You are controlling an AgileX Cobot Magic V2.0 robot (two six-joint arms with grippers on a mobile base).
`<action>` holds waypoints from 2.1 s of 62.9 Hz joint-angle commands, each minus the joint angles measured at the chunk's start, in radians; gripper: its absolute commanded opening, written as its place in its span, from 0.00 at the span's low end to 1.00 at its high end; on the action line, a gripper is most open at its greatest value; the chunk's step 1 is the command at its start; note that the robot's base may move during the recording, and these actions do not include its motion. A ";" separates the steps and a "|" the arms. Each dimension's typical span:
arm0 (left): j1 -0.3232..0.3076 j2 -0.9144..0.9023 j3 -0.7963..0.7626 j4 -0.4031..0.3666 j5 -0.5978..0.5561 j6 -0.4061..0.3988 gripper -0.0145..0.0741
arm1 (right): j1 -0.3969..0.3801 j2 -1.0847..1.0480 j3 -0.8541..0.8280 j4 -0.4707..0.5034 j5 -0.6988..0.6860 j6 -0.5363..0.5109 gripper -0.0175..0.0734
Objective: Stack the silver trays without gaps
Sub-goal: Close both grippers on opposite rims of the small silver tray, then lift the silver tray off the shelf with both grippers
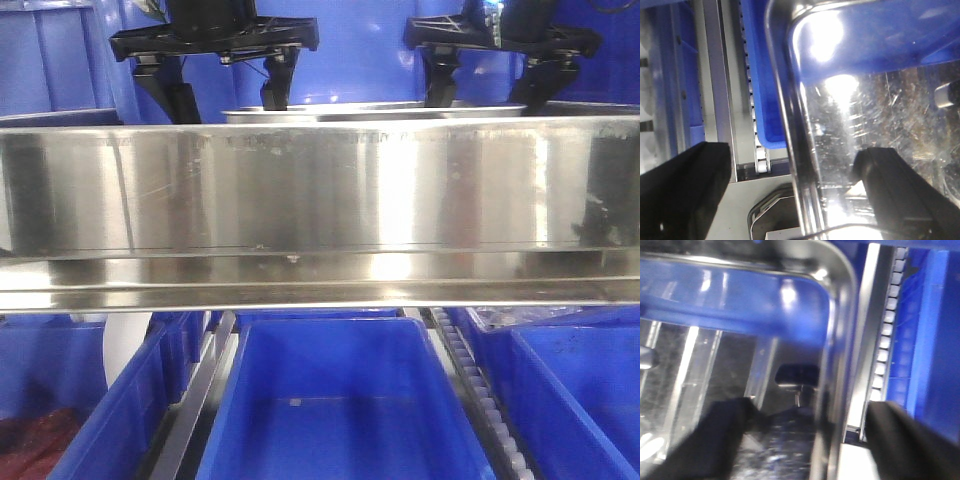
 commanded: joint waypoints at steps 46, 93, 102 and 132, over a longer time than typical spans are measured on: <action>-0.007 -0.145 -0.074 -0.044 0.071 0.040 0.11 | 0.000 -0.204 -0.032 -0.003 0.092 0.008 0.26; -0.102 -0.474 0.316 0.049 0.071 0.051 0.12 | 0.190 -0.484 0.169 -0.213 0.162 0.203 0.26; -0.121 -0.532 0.332 0.056 0.071 0.051 0.12 | 0.252 -0.504 0.172 -0.224 0.161 0.236 0.26; -0.186 -0.655 0.332 0.082 0.071 0.032 0.12 | 0.298 -0.610 0.170 -0.224 0.177 0.275 0.26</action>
